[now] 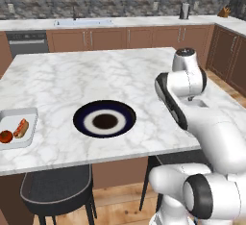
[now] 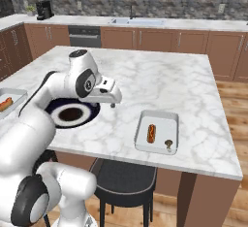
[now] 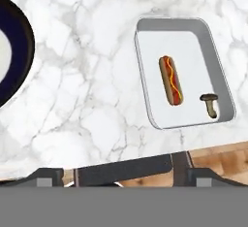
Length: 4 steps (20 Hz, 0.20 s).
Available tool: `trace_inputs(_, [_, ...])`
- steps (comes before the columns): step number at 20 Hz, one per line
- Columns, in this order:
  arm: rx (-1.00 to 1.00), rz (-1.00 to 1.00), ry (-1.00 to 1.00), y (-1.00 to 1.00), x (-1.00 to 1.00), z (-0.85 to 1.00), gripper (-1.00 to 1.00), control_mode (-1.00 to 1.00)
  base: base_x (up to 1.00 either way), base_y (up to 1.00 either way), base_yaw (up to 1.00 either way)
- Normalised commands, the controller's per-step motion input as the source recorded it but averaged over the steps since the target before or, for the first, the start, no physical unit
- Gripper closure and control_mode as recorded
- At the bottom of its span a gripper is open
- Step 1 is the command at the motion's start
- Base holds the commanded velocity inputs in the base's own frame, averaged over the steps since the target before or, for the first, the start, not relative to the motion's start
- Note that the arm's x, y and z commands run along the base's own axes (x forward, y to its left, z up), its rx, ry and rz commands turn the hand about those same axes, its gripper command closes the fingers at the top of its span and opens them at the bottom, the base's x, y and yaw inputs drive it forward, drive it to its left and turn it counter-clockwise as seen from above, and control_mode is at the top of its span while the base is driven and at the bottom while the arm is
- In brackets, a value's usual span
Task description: Place one cooked food and one vegetable from the large plate to each tupperware container.
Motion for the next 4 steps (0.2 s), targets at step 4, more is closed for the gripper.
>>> trace_inputs(4, [-0.07, -0.22, 0.02, 0.69, -0.23, -0.14, -1.00, -1.00, 0.00, 0.00, 0.00])
